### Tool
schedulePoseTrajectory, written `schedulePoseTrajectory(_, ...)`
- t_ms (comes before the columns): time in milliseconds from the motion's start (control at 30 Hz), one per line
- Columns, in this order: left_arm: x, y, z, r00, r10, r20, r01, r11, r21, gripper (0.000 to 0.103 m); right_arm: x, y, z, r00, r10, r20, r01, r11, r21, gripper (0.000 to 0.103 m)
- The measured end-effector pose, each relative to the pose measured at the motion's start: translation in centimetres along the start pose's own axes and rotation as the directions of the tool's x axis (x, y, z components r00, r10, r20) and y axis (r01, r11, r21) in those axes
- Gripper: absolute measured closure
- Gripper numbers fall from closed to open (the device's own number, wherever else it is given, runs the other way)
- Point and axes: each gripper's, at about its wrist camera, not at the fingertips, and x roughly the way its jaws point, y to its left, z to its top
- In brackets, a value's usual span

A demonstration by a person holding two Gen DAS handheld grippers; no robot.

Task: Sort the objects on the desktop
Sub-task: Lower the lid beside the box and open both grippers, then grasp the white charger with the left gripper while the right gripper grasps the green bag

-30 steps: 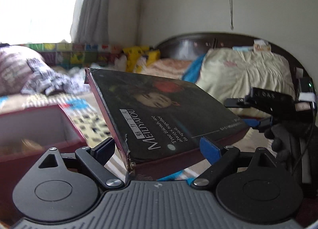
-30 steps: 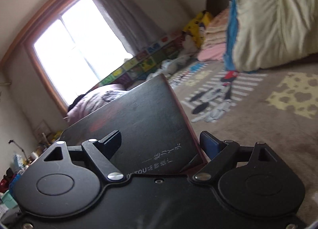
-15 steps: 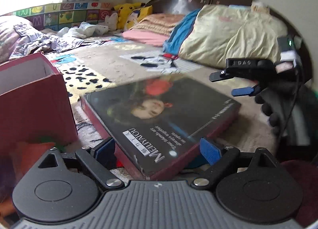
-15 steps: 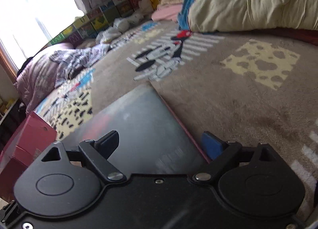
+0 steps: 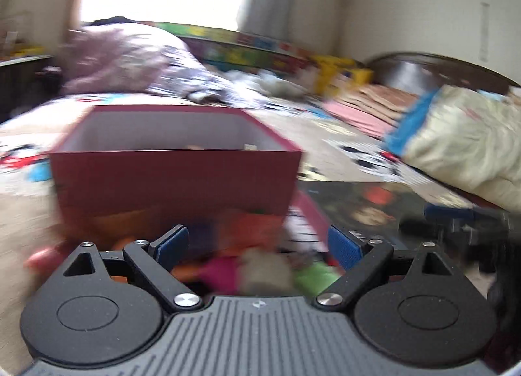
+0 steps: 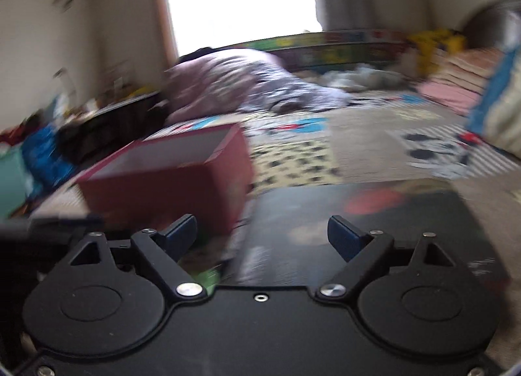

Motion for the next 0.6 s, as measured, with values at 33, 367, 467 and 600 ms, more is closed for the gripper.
schedulePoseTrajectory(33,-0.5,0.3,-0.2,1.0,0.031,-0.002,-0.031,0.999,-0.006,0.011,0.5,0.9,-0.4,1.0,0.017,-0.014,-0.017,0.999,-0.038,0.016)
schedulePoseTrajectory(367,0.6,0.5,-0.9,0.996,0.085,-0.04,-0.089,0.989,-0.114,0.011,4.2,6.1,-2.7,0.987,0.099,-0.123,-0.129,0.955,-0.268,0.023)
schedulePoseTrajectory(467,1.9,-0.5,-0.8,0.998,0.047,-0.036,-0.051,0.991,-0.122,0.011,4.5,6.0,-2.9,0.987,0.086,-0.136,-0.122,0.951,-0.285,0.029)
schedulePoseTrajectory(600,3.7,-1.7,-1.0,0.999,0.0,-0.036,-0.004,0.996,-0.095,0.011,4.8,5.9,-3.2,0.986,0.068,-0.153,-0.113,0.945,-0.308,0.053)
